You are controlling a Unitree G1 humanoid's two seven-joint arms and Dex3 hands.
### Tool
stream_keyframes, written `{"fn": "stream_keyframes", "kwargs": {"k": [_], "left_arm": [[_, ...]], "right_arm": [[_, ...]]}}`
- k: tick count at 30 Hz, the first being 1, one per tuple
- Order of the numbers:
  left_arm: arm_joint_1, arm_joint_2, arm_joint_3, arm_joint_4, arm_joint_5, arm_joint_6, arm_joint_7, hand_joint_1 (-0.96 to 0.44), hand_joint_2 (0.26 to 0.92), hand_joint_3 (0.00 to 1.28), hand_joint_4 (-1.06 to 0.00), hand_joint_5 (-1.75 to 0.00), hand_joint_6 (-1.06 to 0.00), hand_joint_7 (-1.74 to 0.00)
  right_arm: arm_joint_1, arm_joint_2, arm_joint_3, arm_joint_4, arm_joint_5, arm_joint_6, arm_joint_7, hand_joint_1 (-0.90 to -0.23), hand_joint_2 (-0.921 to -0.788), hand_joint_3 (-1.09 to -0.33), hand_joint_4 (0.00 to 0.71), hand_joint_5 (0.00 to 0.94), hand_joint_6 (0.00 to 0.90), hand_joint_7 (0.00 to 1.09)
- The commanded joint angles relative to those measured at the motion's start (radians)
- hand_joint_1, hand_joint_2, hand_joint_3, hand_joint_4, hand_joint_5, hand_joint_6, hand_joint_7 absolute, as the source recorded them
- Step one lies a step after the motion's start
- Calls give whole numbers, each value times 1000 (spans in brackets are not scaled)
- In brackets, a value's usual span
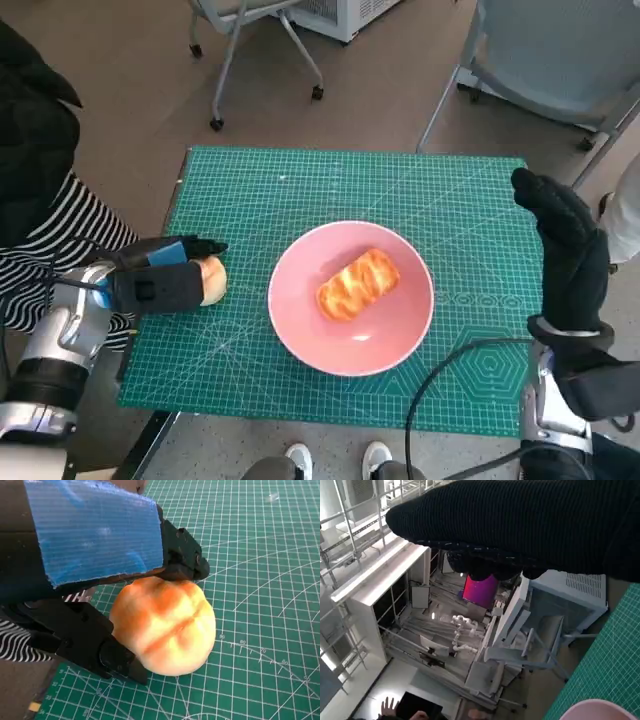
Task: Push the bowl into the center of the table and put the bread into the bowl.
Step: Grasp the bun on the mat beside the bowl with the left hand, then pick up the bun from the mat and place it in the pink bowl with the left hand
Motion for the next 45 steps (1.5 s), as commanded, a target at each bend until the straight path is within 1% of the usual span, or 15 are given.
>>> {"fn": "stream_keyframes", "kwargs": {"k": [1,2,4,7,12,17,18,20,23,25,27,29,31,39,45], "left_arm": [[29,-7,17,8,-2,-81,108,32,868,51,-544,-555,-483,-598],[37,0,28,-8,-9,-106,129,22,886,63,-623,-764,-503,-812],[44,11,42,-37,-20,-134,142,13,895,61,-710,-938,-558,-950],[55,25,68,-95,-41,-156,144,7,897,43,-786,-1048,-640,-1000],[93,46,150,-302,-111,-137,110,5,897,28,-819,-1063,-685,-1035],[122,33,226,-508,-157,-101,109,4,891,12,-858,-993,-715,-1050],[124,25,238,-542,-167,-96,113,4,902,17,-832,-1014,-683,-1092],[120,7,258,-602,-190,-88,116,4,891,14,-861,-980,-707,-1071],[102,-26,275,-670,-238,-93,116,5,874,7,-903,-967,-765,-973],[89,-59,270,-700,-264,-111,123,5,867,5,-916,-969,-788,-931],[81,-85,264,-720,-282,-124,128,7,854,5,-936,-989,-839,-829],[66,-115,244,-729,-284,-142,132,7,849,5,-945,-989,-855,-799],[56,-137,230,-731,-282,-154,134,6,845,6,-961,-961,-855,-810],[27,-235,131,-791,-258,-76,89,4,856,13,-939,-903,-789,-973],[-1,-277,40,-673,-202,-122,66,3,877,15,-890,-942,-739,-1045]], "right_arm": [[32,-1,1,-8,0,22,-1,-705,-921,-790,150,0,82,432],[33,-1,1,-12,1,25,-1,-704,-921,-790,150,0,82,432],[35,0,1,-16,3,28,-1,-703,-921,-790,150,0,82,432],[37,-1,0,-21,8,33,2,-703,-921,-790,150,0,82,432],[37,-4,-1,-23,18,40,7,-703,-921,-790,150,0,82,433],[33,-7,-3,-21,19,44,7,-706,-921,-789,150,0,81,433],[32,-7,-3,-20,20,44,7,-708,-921,-789,150,0,81,433],[29,-8,-2,-16,22,45,8,-709,-921,-789,150,0,81,434],[26,-8,-1,-13,26,46,11,-710,-921,-788,150,0,81,434],[23,-8,1,-10,27,45,11,-710,-921,-788,150,0,81,434],[21,-9,2,-6,27,45,12,-706,-921,-788,151,0,81,435],[18,-8,4,-5,26,46,11,-704,-921,-788,151,0,81,435],[16,-7,5,-4,25,46,11,-702,-921,-789,151,0,81,435],[25,-4,12,-20,20,50,10,-695,-921,-791,151,0,81,437],[38,-7,11,-37,29,56,16,-694,-921,-792,151,0,79,437]]}}
